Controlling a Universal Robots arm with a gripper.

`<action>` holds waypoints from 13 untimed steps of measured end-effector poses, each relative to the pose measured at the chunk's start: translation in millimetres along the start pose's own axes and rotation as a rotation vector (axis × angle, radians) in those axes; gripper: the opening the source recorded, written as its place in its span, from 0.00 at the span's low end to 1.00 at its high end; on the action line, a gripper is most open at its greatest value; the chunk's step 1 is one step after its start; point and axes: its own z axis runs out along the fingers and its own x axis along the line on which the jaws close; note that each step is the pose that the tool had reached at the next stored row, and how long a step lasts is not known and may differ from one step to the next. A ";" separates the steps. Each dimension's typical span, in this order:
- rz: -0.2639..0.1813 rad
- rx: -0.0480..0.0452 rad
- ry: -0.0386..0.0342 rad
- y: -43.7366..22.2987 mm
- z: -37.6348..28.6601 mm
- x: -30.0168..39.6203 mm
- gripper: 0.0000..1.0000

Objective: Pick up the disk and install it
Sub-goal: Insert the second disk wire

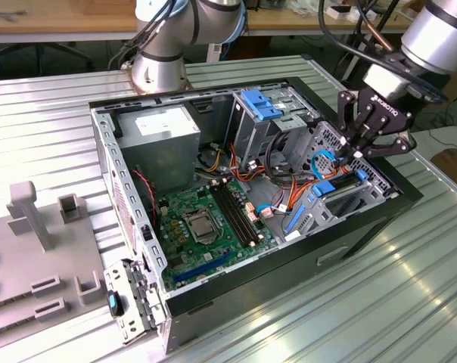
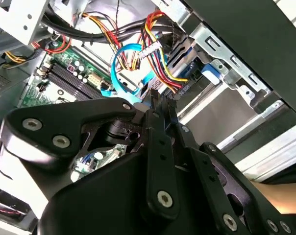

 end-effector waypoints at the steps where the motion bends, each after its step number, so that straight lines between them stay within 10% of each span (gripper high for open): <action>1: 0.007 0.0005 -0.0011 -0.1 1.1 0.1 0.17; 4: 0.058 0.0035 -0.0067 -1.2 5.1 1.3 0.17; 8: 0.055 0.0095 -0.0587 -3.1 5.7 10.4 0.17; 13: 0.060 0.0117 -0.0733 -1.7 6.5 25.0 0.17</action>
